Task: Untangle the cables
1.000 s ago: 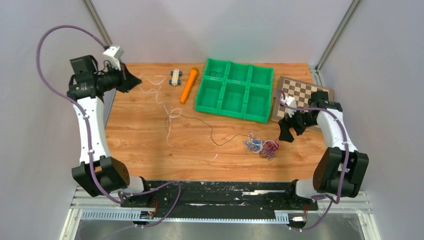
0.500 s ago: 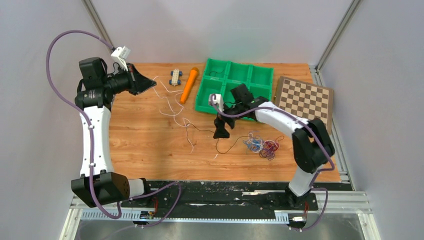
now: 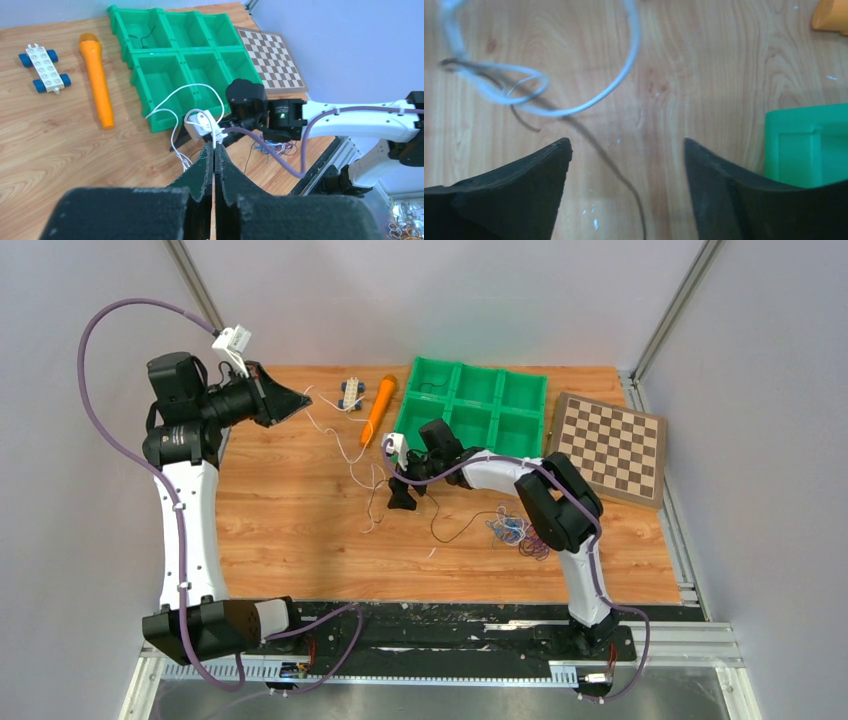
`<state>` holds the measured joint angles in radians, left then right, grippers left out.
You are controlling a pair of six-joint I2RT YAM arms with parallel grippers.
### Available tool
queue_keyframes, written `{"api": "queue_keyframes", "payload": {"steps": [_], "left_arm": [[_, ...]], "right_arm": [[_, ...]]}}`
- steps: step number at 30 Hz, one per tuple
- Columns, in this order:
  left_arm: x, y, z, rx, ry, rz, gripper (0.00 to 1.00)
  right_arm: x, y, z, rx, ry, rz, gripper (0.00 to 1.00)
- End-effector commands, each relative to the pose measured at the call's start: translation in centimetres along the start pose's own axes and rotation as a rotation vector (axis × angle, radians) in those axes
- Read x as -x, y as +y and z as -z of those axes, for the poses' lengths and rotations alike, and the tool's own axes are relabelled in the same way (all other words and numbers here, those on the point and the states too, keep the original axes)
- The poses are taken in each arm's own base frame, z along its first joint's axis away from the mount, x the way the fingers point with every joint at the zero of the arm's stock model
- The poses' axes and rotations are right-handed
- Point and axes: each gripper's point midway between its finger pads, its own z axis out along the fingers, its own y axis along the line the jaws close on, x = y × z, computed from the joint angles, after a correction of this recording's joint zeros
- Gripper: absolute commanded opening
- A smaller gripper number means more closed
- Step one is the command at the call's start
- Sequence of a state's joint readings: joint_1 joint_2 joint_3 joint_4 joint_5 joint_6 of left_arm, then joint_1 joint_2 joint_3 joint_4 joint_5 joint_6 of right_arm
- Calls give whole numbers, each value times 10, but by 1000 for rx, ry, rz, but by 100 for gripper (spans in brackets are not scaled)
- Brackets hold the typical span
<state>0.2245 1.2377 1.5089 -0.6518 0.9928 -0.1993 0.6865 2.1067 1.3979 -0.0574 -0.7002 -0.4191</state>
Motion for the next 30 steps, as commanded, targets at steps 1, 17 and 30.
{"api": "queue_keyframes", "payload": {"steps": [1,17,30], "left_arm": [[33,-24,8,-23,-80,-34,0],[257,68,108,636,-654,-293,0],[235,25,11,130,-557,-245,0]], "right_arm": [[44,-29,-15,-76,-123,67,62],[-73,51,102,-48,224,-57,0],[-62,57,115,-52,234,-73,28]]}}
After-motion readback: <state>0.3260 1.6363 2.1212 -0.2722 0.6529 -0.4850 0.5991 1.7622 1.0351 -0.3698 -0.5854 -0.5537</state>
